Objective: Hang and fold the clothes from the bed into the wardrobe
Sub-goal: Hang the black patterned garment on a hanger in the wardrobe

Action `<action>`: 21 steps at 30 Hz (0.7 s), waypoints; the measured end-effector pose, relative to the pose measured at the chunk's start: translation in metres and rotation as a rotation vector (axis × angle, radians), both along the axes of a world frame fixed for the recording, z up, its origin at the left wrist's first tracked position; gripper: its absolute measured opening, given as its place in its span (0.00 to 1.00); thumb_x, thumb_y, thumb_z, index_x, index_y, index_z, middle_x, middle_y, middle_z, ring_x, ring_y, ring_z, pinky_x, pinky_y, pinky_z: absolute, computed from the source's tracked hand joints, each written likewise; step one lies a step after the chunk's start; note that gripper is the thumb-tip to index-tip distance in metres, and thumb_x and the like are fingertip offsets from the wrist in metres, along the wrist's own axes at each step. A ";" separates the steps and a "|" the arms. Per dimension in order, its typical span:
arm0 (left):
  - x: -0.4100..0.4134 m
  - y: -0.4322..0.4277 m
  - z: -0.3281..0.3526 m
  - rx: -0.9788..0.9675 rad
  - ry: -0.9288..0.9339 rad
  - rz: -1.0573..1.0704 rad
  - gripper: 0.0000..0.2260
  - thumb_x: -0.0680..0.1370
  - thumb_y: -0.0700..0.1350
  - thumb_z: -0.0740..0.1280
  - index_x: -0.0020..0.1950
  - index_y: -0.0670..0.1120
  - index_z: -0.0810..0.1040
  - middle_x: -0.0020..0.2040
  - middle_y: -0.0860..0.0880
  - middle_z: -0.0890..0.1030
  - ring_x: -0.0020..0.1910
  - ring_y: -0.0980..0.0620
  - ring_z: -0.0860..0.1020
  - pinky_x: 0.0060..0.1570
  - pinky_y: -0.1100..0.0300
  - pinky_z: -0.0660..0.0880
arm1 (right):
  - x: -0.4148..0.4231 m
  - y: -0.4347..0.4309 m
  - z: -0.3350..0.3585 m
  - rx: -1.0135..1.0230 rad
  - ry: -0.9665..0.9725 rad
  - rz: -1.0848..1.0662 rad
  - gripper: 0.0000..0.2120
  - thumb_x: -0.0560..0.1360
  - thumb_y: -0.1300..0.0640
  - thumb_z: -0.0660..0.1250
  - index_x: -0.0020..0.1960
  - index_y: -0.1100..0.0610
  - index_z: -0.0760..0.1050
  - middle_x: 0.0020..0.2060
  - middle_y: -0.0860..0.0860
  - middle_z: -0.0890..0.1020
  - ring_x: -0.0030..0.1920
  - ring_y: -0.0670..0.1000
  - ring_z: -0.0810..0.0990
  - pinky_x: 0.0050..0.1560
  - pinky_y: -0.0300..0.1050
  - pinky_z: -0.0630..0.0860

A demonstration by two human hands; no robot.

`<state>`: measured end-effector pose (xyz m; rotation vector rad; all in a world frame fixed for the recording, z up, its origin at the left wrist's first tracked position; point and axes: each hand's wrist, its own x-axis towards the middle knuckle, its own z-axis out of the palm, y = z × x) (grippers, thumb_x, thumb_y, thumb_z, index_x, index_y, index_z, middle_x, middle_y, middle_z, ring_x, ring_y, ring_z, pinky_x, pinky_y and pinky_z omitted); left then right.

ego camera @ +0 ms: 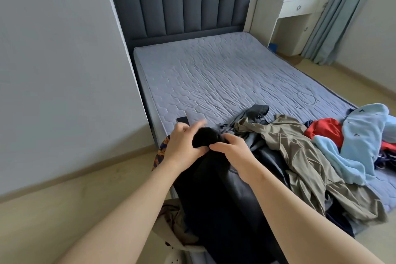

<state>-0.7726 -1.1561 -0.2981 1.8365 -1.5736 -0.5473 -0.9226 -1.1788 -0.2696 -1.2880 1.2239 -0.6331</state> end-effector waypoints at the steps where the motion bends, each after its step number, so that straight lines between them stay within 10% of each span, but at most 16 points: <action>1: -0.008 0.000 0.006 0.051 -0.046 0.003 0.18 0.72 0.50 0.70 0.61 0.59 0.75 0.48 0.52 0.66 0.54 0.48 0.72 0.53 0.60 0.68 | -0.009 0.004 0.001 0.010 0.009 0.027 0.04 0.70 0.63 0.70 0.45 0.60 0.77 0.39 0.58 0.80 0.42 0.55 0.80 0.46 0.48 0.76; 5: -0.037 0.010 0.016 0.007 0.050 0.095 0.04 0.76 0.47 0.66 0.48 0.52 0.80 0.42 0.52 0.70 0.44 0.51 0.74 0.43 0.63 0.66 | -0.045 0.015 -0.003 0.028 0.049 0.130 0.08 0.69 0.62 0.69 0.46 0.53 0.75 0.42 0.53 0.81 0.43 0.50 0.80 0.46 0.42 0.76; 11: -0.057 0.047 0.021 -0.171 0.363 0.369 0.10 0.76 0.43 0.63 0.39 0.58 0.75 0.37 0.54 0.79 0.42 0.48 0.80 0.49 0.50 0.78 | -0.090 0.040 -0.034 -0.214 0.975 0.434 0.12 0.75 0.44 0.61 0.55 0.46 0.74 0.50 0.48 0.78 0.64 0.53 0.66 0.67 0.59 0.53; 16: -0.060 0.076 0.025 -0.230 0.469 0.594 0.13 0.77 0.41 0.62 0.37 0.58 0.74 0.37 0.54 0.79 0.43 0.48 0.81 0.40 0.55 0.80 | -0.089 0.053 -0.030 -0.438 0.912 0.457 0.15 0.79 0.44 0.54 0.44 0.50 0.74 0.33 0.45 0.75 0.46 0.51 0.75 0.50 0.48 0.56; 21: -0.052 0.108 0.021 -0.146 0.550 0.772 0.14 0.77 0.35 0.58 0.46 0.55 0.72 0.47 0.51 0.79 0.51 0.45 0.78 0.53 0.46 0.77 | -0.072 0.057 -0.017 -0.307 0.448 0.401 0.13 0.79 0.52 0.58 0.36 0.51 0.69 0.28 0.46 0.71 0.29 0.46 0.70 0.28 0.37 0.65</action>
